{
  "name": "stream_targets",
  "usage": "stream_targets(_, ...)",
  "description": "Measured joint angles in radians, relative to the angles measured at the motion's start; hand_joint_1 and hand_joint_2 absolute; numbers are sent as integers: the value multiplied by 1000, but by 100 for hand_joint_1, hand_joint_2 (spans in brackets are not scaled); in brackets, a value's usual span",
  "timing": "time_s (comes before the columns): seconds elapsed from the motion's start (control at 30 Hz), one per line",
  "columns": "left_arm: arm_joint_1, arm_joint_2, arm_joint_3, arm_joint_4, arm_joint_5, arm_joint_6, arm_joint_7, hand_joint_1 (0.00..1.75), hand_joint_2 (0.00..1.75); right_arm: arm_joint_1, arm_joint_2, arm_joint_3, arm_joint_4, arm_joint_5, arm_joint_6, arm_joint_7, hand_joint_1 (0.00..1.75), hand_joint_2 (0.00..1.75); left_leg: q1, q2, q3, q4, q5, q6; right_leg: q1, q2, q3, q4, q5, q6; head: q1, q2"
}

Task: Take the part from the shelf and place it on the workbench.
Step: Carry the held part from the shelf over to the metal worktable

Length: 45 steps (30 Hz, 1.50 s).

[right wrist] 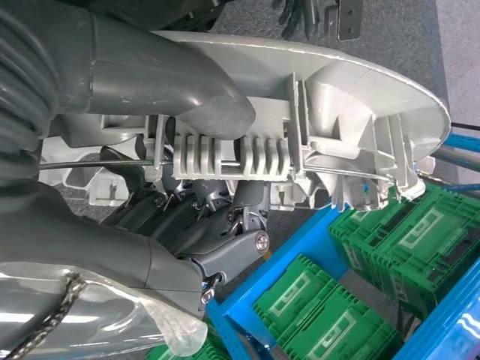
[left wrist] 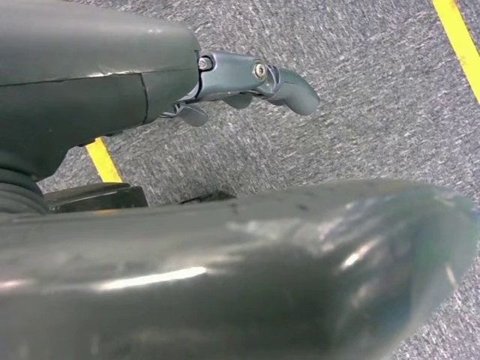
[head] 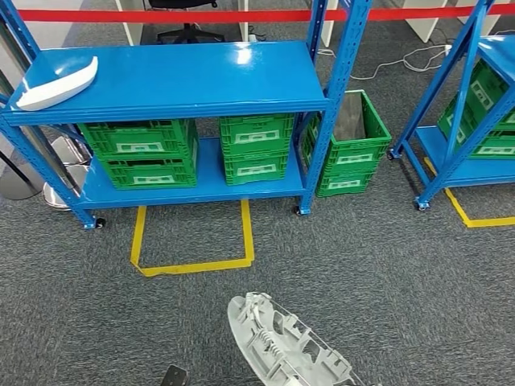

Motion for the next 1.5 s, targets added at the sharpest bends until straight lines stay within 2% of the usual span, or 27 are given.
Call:
stream_targets(0.07, 0, 0, 0, 0, 0, 0, 0, 0, 0, 0, 0, 2, 0, 0, -3, 4, 175, 175, -2, 0, -1, 1, 0, 4, -2, 0, 1, -4, 3, 10, 0, 0)
stream_targets(0.17, 0, 0, 1, 0, -1, 0, -1, 0, 0, -3, 0, 11, 0, -2, -14, 17, 175, 175, -5, 1, -1, 1, 0, 6, -6, 0, 3, -9, 4, 44, 0, 0)
stream_targets(0.2, 0, 0, 2, 0, -1, 0, -1, 0, 0, -3, 0, 15, 0, -2, -19, 21, 175, 175, -5, 1, -1, 2, 0, 7, -7, 0, 3, -9, 4, 52, 0, 0)
stream_targets(0.23, 0, 1, 2, 0, -2, 0, -1, 0, 0, -4, 0, 19, 0, -3, -23, 26, 175, 175, -6, 1, -1, 2, 0, 7, -8, 0, 3, -9, 4, 55, -1, 0)
stream_targets(0.57, 0, 1, 8, 0, -5, 0, -2, 0, 0, -22, -4, 52, 0, -10, -46, 43, 175, 175, -6, 0, -1, 3, 2, 7, -7, 0, -1, -5, 4, 56, -1, 0)
stream_targets(0.7, 0, 2, 10, 0, -12, 0, -2, 0, 0, -32, -3, 60, 3, -32, -49, 21, 175, 175, -8, 0, -1, 5, 1, 9, -9, 0, -1, -5, 5, 58, -1, 0)
stream_targets(0.8, 0, 2, 10, 0, -13, 0, -2, 0, 0, -40, -3, 65, 6, -40, -50, 7, 175, 175, -13, 0, -2, 6, 2, 16, -13, 0, 0, -7, 8, 65, -2, 0)
stream_targets(0.87, -1, 1, 11, 0, -13, 0, -2, 0, 0, -42, -3, 66, 7, -41, -50, 5, 175, 175, -9, 4, 3, -9, 11, 28, -15, -4, -5, -1, 1, 69, -1, 0)
stream_targets(0.93, -1, 0, 11, 0, -14, 0, -3, 0, 0, -43, -3, 66, 9, -39, -50, 8, 175, 175, -5, 8, 7, -24, 20, 40, -14, -12, -38, 64, -41, 69, 1, 0)
stream_targets(1.0, 0, 0, 11, 0, -14, -1, -3, 0, 0, -44, -3, 66, 11, -33, -49, 17, 175, 175, -7, 11, 4, -25, 23, 43, -12, -16, -99, 194, -106, 68, 2, 0)
stream_targets(1.03, 0, 0, 12, 0, -14, -2, -3, 0, 0, -44, -3, 66, 12, -31, -49, 22, 175, 175, -7, 12, 2, -25, 23, 43, -12, -16, -124, 248, -124, 68, 2, 0)
stream_targets(1.07, 0, 0, 12, 0, -15, -3, -3, 0, 0, -44, -3, 66, 14, -32, -48, 24, 175, 175, -8, 14, 2, -24, 22, 43, -12, -16, -134, 270, -124, 69, 2, 0)
stream_targets(1.1, 0, 0, 12, 0, -15, -3, -3, 0, 0, -44, -3, 66, 15, -35, -48, 22, 175, 175, -8, 14, 2, -23, 21, 41, -12, -18, -124, 253, -106, 68, 2, 0)
stream_targets(1.17, 0, -1, 13, 0, -15, -3, -3, 0, 0, -45, -3, 66, 20, -50, -48, 12, 175, 175, -7, 16, 4, -18, 17, 33, -12, -31, -58, 126, -44, 67, 2, 0)
stream_targets(1.23, 0, -1, 13, 0, -17, -3, -3, 0, 0, -51, 0, 66, 26, -64, -43, 1, 175, 175, -10, 19, 4, -10, 12, 20, -7, -45, -6, 24, -14, 58, 2, 0)
stream_targets(1.27, 1, 0, 13, 0, -18, -3, -3, 0, 0, -54, 3, 66, 29, -68, -39, -3, 175, 175, -12, 21, 3, -8, 10, 13, -4, -48, 2, 9, -15, 52, 1, 0)
stream_targets(1.33, 0, 0, 13, 0, -20, -3, -3, 0, 0, -57, 8, 66, 35, -73, -35, -9, 175, 175, -12, 27, 4, -8, 11, 2, -1, -37, 2, 10, -12, 39, 0, 0)
stream_targets(1.4, 0, 0, 13, 0, -21, -3, -3, 0, 0, -57, 13, 66, 41, -75, -35, -11, 175, 175, -8, 27, -2, 10, -8, -8, -2, -29, 3, 6, -7, 26, -1, 0)
stream_targets(1.43, 0, 1, 14, 0, -21, -3, -3, 0, 0, -57, 17, 66, 45, -76, -34, -12, 175, 175, -7, 24, -17, 47, -33, -13, -4, -26, 4, 4, -5, 21, -2, 0)
stream_targets(1.5, 0, 1, 14, 0, -21, -3, -3, 0, 0, -57, 24, 66, 52, -76, -32, -14, 175, 175, -6, 20, -73, 178, -102, -18, -3, -19, 3, 4, -5, 14, -4, 0)
